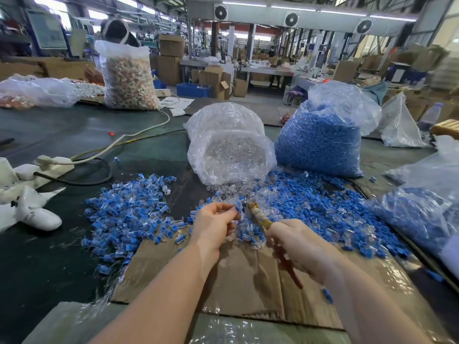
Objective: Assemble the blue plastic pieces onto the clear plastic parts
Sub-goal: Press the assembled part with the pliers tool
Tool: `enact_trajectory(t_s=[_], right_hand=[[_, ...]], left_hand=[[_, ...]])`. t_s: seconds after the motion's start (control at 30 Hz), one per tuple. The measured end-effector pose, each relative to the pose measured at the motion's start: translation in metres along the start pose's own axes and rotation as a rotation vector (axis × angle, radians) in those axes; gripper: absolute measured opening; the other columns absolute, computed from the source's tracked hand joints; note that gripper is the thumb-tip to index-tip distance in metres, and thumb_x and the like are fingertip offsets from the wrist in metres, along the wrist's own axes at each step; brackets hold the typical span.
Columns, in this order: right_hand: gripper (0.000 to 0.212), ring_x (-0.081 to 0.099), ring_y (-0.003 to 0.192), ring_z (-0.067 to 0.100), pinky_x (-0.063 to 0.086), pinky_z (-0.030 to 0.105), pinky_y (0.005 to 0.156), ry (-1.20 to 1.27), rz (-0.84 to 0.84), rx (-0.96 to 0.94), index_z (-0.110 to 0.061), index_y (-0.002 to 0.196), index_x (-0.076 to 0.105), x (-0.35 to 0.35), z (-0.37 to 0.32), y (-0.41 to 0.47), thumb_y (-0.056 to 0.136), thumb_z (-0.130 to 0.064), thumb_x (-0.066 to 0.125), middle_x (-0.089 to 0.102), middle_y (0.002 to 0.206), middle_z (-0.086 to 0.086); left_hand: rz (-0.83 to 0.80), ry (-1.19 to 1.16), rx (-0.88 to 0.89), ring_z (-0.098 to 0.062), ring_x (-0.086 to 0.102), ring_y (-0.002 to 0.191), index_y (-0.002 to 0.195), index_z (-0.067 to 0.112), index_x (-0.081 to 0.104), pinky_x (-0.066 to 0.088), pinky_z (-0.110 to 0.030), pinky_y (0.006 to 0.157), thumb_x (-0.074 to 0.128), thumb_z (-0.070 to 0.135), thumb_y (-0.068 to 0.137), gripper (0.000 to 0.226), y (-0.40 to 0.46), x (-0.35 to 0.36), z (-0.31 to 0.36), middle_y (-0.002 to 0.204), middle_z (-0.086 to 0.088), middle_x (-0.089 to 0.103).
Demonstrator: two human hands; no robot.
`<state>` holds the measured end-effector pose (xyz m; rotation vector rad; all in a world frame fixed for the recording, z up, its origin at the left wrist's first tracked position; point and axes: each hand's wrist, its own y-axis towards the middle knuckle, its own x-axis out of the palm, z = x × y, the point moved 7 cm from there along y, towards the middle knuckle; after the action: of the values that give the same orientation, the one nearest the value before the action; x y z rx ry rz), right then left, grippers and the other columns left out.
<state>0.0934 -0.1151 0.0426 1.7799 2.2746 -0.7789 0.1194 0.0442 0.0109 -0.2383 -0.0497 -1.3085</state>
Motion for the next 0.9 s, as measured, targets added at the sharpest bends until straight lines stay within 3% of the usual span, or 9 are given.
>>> enact_trajectory(t_s=[0.2,0.27,0.4,0.67,0.9], right_hand=[[0.011,0.055,0.07,0.023,0.05,0.036,0.062,0.137,-0.132,0.025,-0.014,0.07,0.053,0.013,0.007,0.001,0.08,-0.016,0.05,0.055,0.071,0.006],[0.008,0.056,0.072,0.024,0.051,0.037,0.063,0.124,-0.161,0.03,-0.011,0.074,0.053,0.016,0.007,-0.001,0.07,-0.017,0.055,0.056,0.074,0.008],[0.032,0.052,0.074,0.025,0.049,0.038,0.066,0.068,-0.173,0.043,-0.007,0.083,0.052,0.015,0.008,-0.005,0.052,-0.013,0.056,0.051,0.078,0.012],[0.016,0.049,0.069,0.025,0.044,0.039,0.07,-0.054,-0.188,0.017,-0.008,0.085,0.044,0.019,0.005,-0.005,0.072,0.0,0.051,0.046,0.08,0.011],[0.014,0.047,0.069,0.023,0.044,0.037,0.068,-0.112,-0.184,0.0,-0.009,0.083,0.043,0.02,0.003,-0.007,0.075,0.002,0.048,0.045,0.079,0.01]], left_hand=[[0.065,0.038,-0.026,-0.008,0.047,0.049,0.086,0.007,0.06,0.039,-0.012,0.04,0.058,0.002,0.088,0.005,0.003,-0.007,-0.001,0.07,-0.005,0.062],[0.071,0.054,-0.024,-0.008,0.047,0.049,0.083,0.008,0.059,0.038,-0.012,0.039,0.058,0.001,0.088,0.009,0.002,-0.007,0.0,0.067,-0.004,0.061],[0.065,0.098,-0.008,-0.009,0.047,0.05,0.081,0.01,0.058,0.039,-0.012,0.04,0.058,0.003,0.088,0.01,-0.001,-0.008,0.004,0.066,-0.003,0.062],[0.056,0.154,-0.003,-0.01,0.048,0.053,0.084,0.009,0.059,0.039,-0.011,0.039,0.055,0.003,0.09,0.01,-0.004,-0.009,0.012,0.071,-0.005,0.061],[0.077,0.148,-0.017,-0.01,0.049,0.053,0.081,0.011,0.059,0.038,-0.014,0.04,0.056,0.003,0.089,0.012,-0.003,-0.013,0.01,0.075,-0.007,0.063]])
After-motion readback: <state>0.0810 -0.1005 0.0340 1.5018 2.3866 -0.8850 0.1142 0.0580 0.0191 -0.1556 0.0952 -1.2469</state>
